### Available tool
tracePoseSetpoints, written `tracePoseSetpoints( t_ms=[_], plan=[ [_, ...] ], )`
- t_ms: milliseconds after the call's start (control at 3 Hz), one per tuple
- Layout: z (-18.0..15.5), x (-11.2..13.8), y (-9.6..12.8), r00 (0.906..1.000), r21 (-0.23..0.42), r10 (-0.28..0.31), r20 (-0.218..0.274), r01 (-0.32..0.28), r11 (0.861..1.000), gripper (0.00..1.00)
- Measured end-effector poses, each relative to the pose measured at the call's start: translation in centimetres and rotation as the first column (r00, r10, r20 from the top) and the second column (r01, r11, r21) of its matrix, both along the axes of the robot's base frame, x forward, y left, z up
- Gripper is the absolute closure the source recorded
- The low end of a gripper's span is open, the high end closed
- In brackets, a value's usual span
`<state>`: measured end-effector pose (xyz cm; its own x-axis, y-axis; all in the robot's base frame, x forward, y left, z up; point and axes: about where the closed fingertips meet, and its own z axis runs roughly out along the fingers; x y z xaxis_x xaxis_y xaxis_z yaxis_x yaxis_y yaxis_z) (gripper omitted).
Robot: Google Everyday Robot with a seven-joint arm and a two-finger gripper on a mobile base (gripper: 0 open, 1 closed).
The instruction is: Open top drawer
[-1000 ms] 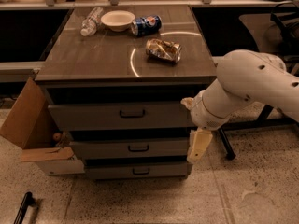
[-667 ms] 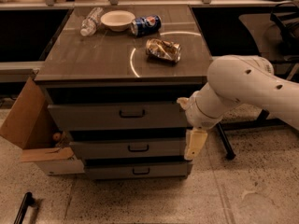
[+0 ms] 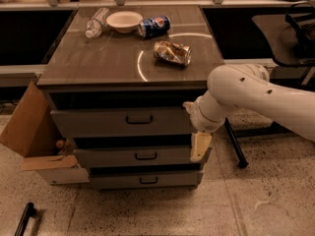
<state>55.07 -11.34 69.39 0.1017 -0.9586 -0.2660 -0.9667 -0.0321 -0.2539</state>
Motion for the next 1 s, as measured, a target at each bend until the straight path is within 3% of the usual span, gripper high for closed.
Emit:
tracePoseSetpoints(
  t_ms=[1000],
  plan=[
    [-1.7, 4.9, 0.5, 1.0, -0.009, -0.008, 0.002, 0.008, 1.0, 0.0]
  ],
)
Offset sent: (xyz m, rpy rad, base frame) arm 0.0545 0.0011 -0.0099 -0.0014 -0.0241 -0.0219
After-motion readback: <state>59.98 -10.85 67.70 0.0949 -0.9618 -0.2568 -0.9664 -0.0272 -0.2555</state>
